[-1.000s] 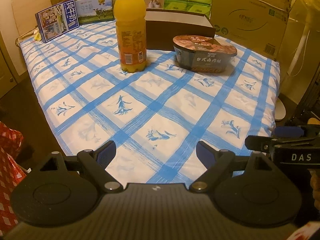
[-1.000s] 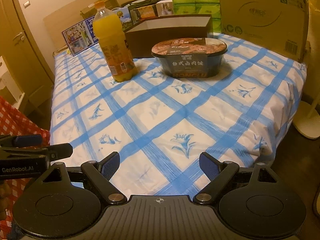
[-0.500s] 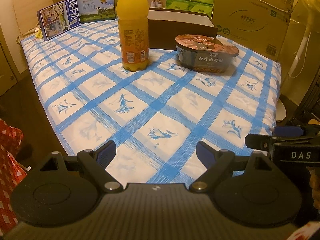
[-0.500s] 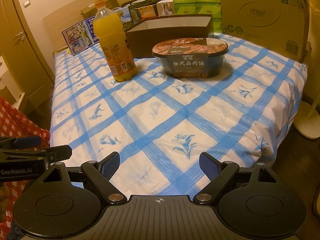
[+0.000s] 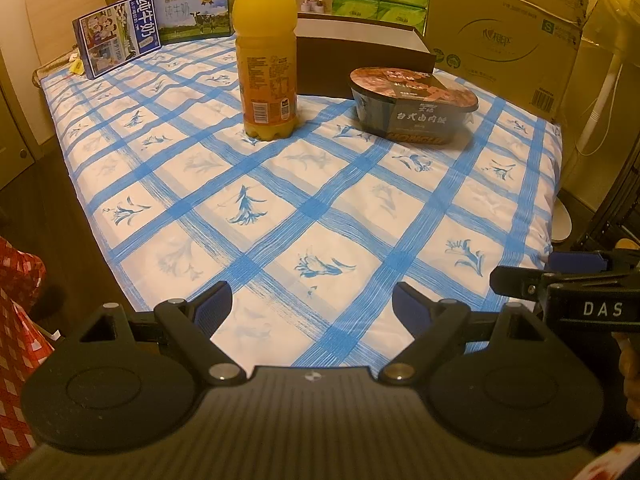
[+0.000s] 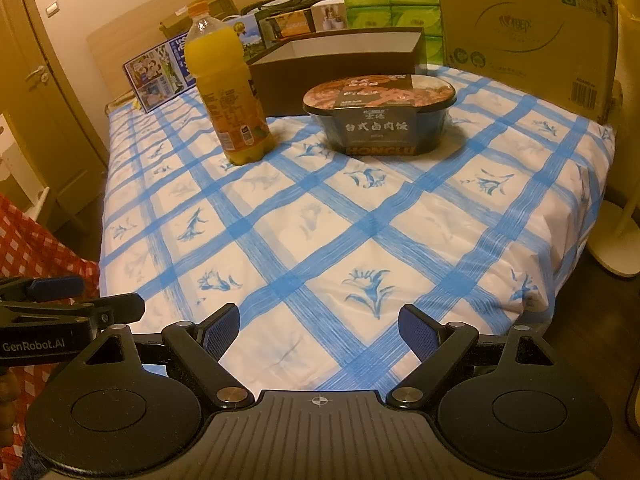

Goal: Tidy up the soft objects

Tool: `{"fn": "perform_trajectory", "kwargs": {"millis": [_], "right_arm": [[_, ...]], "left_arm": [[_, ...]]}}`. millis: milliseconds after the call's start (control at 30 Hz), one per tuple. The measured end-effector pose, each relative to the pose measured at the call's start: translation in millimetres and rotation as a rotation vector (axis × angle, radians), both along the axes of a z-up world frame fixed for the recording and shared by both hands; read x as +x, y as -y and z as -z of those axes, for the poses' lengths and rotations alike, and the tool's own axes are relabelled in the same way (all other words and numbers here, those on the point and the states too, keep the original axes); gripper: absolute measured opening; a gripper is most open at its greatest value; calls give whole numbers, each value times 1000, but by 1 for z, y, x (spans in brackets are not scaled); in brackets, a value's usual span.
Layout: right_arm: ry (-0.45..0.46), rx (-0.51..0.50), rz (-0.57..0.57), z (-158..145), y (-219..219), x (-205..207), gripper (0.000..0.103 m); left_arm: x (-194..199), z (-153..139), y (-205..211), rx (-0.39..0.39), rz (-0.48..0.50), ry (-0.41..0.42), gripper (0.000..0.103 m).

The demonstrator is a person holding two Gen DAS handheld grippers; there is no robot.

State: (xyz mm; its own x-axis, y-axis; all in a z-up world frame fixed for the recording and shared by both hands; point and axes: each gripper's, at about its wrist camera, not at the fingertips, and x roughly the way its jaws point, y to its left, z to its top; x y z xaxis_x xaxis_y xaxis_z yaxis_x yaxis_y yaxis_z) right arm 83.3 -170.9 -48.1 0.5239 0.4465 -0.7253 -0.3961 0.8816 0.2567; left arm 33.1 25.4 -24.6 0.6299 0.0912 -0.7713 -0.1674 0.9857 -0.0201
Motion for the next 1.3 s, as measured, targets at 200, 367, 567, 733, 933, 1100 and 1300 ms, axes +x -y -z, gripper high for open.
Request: {"fn": "perform_trajectory", "kwargs": {"millis": [200,367,567,733,933,1100,1300], "right_arm": [[-1,0,0,0,0,0,86],[-1,0,0,0,0,0,86],[0,1,0,0,0,0,86],[-2,1,0,0,0,0,86],[-2,0,1,0,0,0,86],[-3,1,1,1,1,1,86],[-6,2,3,3,0,2,86]], "left_arm": [[0,0,0,0,-1,0,86],[0,0,0,0,-1,-1,86],[0,0,0,0,0,0,86],[0,0,0,0,0,-1,86],[0,1,0,0,1,-2,86],[1,1,0,0,0,-3,86],[1,4,0,0,1,-6,86]]}}
